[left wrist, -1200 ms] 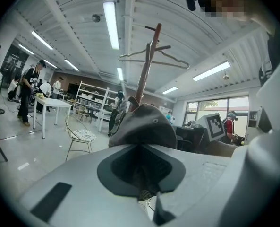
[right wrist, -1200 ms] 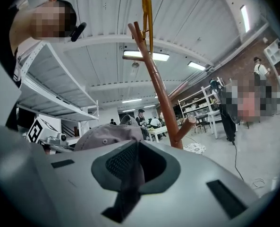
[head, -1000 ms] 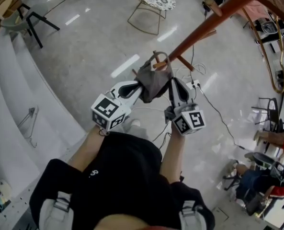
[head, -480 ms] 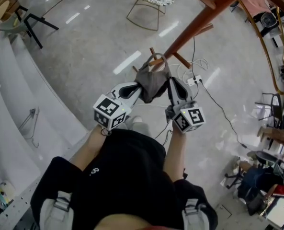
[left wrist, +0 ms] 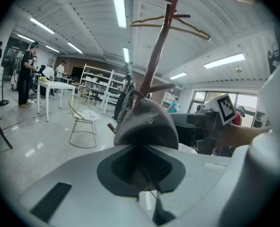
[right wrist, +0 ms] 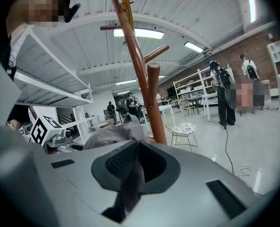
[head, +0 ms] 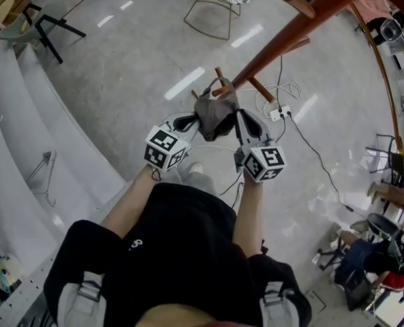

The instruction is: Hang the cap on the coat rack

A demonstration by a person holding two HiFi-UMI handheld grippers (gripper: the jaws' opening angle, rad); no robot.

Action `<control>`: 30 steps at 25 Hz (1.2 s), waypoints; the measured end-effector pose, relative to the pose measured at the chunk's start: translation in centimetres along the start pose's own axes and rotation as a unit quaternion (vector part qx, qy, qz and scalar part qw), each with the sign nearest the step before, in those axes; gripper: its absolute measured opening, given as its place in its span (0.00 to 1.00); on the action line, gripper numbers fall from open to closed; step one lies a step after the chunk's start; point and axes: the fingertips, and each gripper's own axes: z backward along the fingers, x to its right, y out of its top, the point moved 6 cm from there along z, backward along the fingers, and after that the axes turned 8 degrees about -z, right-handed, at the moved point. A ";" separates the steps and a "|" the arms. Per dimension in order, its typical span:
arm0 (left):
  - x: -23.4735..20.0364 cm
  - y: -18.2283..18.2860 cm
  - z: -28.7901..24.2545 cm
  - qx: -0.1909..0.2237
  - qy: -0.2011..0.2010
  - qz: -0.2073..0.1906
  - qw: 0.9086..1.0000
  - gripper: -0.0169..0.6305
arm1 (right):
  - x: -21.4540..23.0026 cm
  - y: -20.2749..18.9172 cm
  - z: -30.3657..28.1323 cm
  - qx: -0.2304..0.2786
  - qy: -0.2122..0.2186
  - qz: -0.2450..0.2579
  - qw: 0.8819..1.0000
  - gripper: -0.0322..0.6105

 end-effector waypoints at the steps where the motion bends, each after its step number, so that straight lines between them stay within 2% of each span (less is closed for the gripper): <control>1: -0.3 -0.2 -0.4 -0.007 0.001 -0.002 1.000 0.04 | 0.2 -0.2 -0.3 -0.006 -0.003 0.001 1.000 0.06; 8: -1.5 -2.3 -3.4 -0.058 -0.012 -0.009 0.998 0.04 | 2.3 -3.2 -1.2 -0.036 -0.045 -0.018 0.998 0.06; 14: -1.2 -2.8 -6.3 -0.094 -0.017 -0.026 0.995 0.04 | 4.2 -4.1 -1.8 -0.043 -0.070 -0.027 0.996 0.06; 18: -1.0 -3.6 -6.8 -0.096 -0.030 -0.034 0.994 0.04 | 4.8 -5.0 -2.2 -0.059 -0.094 -0.019 0.994 0.06; 23: -1.6 -5.6 -8.2 -0.122 -0.023 -0.024 0.992 0.06 | 5.3 -6.0 -2.6 -0.066 -0.112 -0.016 0.991 0.07; 24: -1.6 -5.8 -8.4 -0.127 -0.026 -0.026 0.991 0.07 | 5.4 -5.9 -2.5 -0.059 -0.117 -0.017 0.991 0.09; 26: -1.4 -6.0 -8.2 -0.137 -0.031 -0.034 0.989 0.11 | 5.3 -5.4 -2.1 -0.043 -0.117 -0.018 0.992 0.23; 30: -1.9 -5.5 -6.4 -0.123 -0.010 -0.033 0.992 0.15 | 4.6 -3.9 -1.3 -0.018 -0.095 -0.013 0.995 0.23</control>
